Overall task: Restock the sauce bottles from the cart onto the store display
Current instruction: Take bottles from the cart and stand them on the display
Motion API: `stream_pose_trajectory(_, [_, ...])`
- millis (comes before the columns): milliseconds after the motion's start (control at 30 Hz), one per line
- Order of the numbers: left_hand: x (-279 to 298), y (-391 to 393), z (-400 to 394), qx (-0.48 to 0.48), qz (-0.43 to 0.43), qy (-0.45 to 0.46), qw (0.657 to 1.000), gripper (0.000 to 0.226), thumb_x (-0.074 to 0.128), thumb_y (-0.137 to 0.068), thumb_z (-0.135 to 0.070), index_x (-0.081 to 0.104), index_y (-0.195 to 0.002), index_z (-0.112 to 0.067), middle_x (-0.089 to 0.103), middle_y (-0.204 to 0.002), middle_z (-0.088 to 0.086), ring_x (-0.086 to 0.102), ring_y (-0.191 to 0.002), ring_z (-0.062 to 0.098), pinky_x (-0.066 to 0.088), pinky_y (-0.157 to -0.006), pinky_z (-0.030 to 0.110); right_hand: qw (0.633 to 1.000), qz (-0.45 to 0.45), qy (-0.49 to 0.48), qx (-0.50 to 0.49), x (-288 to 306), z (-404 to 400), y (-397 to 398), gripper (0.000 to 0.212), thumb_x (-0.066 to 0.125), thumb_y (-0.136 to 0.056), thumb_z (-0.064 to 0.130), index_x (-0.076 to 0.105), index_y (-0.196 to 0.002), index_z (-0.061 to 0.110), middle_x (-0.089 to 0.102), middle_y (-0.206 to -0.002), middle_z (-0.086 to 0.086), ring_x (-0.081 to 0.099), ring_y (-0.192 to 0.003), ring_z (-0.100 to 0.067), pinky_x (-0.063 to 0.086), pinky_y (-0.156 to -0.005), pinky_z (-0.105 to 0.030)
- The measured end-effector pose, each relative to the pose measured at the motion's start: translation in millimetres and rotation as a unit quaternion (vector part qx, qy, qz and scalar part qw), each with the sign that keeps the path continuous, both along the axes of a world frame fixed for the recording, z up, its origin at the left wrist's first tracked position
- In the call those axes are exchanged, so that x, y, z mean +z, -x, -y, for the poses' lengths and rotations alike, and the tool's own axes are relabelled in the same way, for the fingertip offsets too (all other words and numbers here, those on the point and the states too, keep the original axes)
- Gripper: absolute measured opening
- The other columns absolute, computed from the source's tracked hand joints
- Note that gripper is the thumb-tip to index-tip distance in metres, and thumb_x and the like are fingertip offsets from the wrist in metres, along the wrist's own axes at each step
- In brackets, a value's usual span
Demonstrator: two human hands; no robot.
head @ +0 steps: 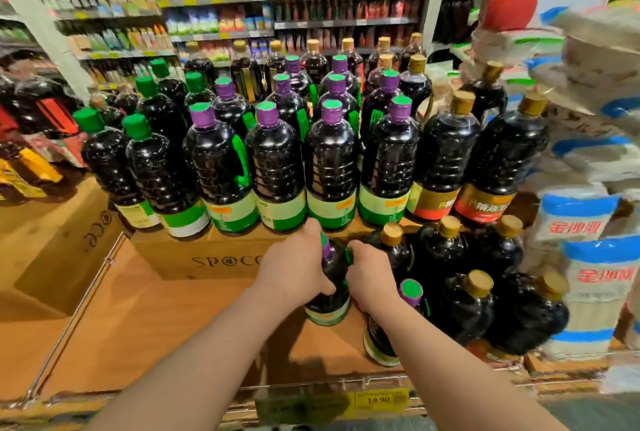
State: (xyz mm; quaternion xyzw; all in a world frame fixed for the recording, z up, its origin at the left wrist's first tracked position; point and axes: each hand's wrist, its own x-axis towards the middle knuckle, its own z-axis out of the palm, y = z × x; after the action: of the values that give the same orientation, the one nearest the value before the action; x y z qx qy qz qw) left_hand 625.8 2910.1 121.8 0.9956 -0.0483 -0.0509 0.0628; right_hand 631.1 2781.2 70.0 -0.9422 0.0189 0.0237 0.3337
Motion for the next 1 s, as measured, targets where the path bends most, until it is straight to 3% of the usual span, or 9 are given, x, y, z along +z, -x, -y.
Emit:
stream_pose_trajectory(167, [-14.3, -32.5, -12.2, -0.021, -0.002, 0.009, 1.000, 0.071, 0.085, -0.062, -0.041, 0.029, -0.101, -0.022, 0.055, -0.085, -0.002, 0.062, -0.073, 0.026, 0.054, -0.058, 0.037, 0.998, -0.034, 0.047, 0.005, 0.1, -15.4, -27.3, 0.022, 0.047, -0.086, -0.001, 0.061, -0.101, 0.008, 0.066, -0.104, -0.011, 0.060, -0.100, -0.030, 0.048, -0.081, -0.034])
stream_pose_trajectory(300, [-29.4, -54.4, -16.2, -0.043, -0.002, 0.012, 0.999, 0.075, 0.081, -0.069, -0.041, 0.031, -0.118, -0.015, 0.060, -0.093, -0.001, 0.065, -0.080, 0.024, 0.051, -0.060, 0.033, 0.993, -0.078, 0.085, -0.011, -0.4, -21.3, -45.1, 0.025, 0.048, -0.091, 0.004, 0.062, -0.110, 0.010, 0.065, -0.110, -0.009, 0.060, -0.103, -0.029, 0.047, -0.085, -0.033])
stream_pose_trajectory(467, [-49.0, -68.2, -13.0, -0.043, -0.049, 0.050, 0.997, 0.088, 0.083, -0.070, -0.037, 0.027, -0.134, -0.013, 0.062, -0.100, 0.003, 0.064, -0.085, 0.021, 0.048, -0.060, 0.031, 0.985, -0.137, 0.096, -0.041, -7.1, -20.8, -55.2, 0.023, 0.041, -0.097, 0.005, 0.050, -0.077, 0.012, 0.057, -0.088, -0.005, 0.054, -0.089, -0.025, 0.040, -0.073, -0.029])
stream_pose_trajectory(567, [-52.2, -76.9, -9.9, -0.055, -0.079, 0.053, 0.994, 0.093, 0.085, -0.069, -0.036, 0.025, -0.137, -0.013, 0.061, -0.108, 0.006, 0.065, -0.093, 0.024, 0.054, -0.068, 0.035, 0.981, -0.157, 0.112, -0.026, -4.9, -22.2, -61.4, 0.020, 0.043, -0.098, 0.007, 0.060, -0.107, 0.005, 0.063, -0.111, -0.013, 0.058, -0.105, -0.029, 0.047, -0.088, -0.034])
stream_pose_trajectory(633, [-52.6, -79.6, -6.8, -0.057, -0.093, 0.035, 0.993, 0.092, 0.084, -0.071, -0.034, 0.025, -0.138, -0.014, 0.058, -0.116, 0.008, 0.063, -0.100, 0.029, 0.056, -0.078, 0.040, 0.977, -0.168, 0.132, 0.000, -3.0, -23.2, -60.4, 0.023, 0.045, -0.096, 0.005, 0.059, -0.114, 0.001, 0.062, -0.116, -0.017, 0.058, -0.109, -0.032, 0.046, -0.090, -0.035])
stream_pose_trajectory(733, [-53.1, -78.2, -1.9, -0.065, -0.087, 0.012, 0.994, 0.084, 0.075, -0.080, -0.025, 0.020, -0.142, -0.015, 0.054, -0.122, 0.010, 0.061, -0.106, 0.034, 0.054, -0.081, 0.040, 0.970, -0.130, 0.205, 0.019, -3.4, -26.3, -53.9, 0.036, 0.050, -0.093, 0.007, 0.047, -0.128, 0.002, 0.059, -0.121, -0.014, 0.059, -0.109, -0.030, 0.050, -0.089, -0.036])
stream_pose_trajectory(833, [-54.8, -74.4, 1.9, -0.092, -0.046, -0.034, 0.994, 0.074, 0.063, -0.088, -0.015, 0.016, -0.145, -0.013, 0.054, -0.122, 0.013, 0.062, -0.104, 0.034, 0.052, -0.079, 0.039, 0.971, -0.131, 0.201, 0.010, -10.3, -31.5, -43.1, 0.077, 0.055, -0.090, 0.005, 0.009, -0.152, 0.004, 0.039, -0.144, -0.019, 0.052, -0.122, -0.029, 0.049, -0.093, -0.036])
stream_pose_trajectory(900, [-54.5, -72.7, 3.9, -0.093, -0.035, -0.044, 0.994, 0.070, 0.060, -0.089, -0.013, 0.016, -0.144, -0.014, 0.055, -0.121, 0.013, 0.062, -0.101, 0.034, 0.052, -0.078, 0.039, 0.972, -0.133, 0.196, 0.011, -5.5, -32.6, -35.3, 0.081, 0.051, -0.092, 0.001, -0.002, -0.153, 0.005, 0.022, -0.155, -0.018, 0.041, -0.134, -0.028, 0.046, -0.099, -0.036])
stream_pose_trajectory(1000, [-51.7, -70.1, 6.5, -0.104, -0.028, -0.062, 0.992, 0.068, 0.058, -0.091, -0.012, 0.017, -0.144, -0.014, 0.056, -0.120, 0.013, 0.063, -0.099, 0.032, 0.053, -0.077, 0.039, 0.967, -0.113, 0.223, 0.038, 6.8, -32.3, -23.5, 0.070, 0.044, -0.096, 0.000, 0.004, -0.152, 0.004, 0.013, -0.159, -0.016, 0.026, -0.143, -0.026, 0.037, -0.107, -0.034])
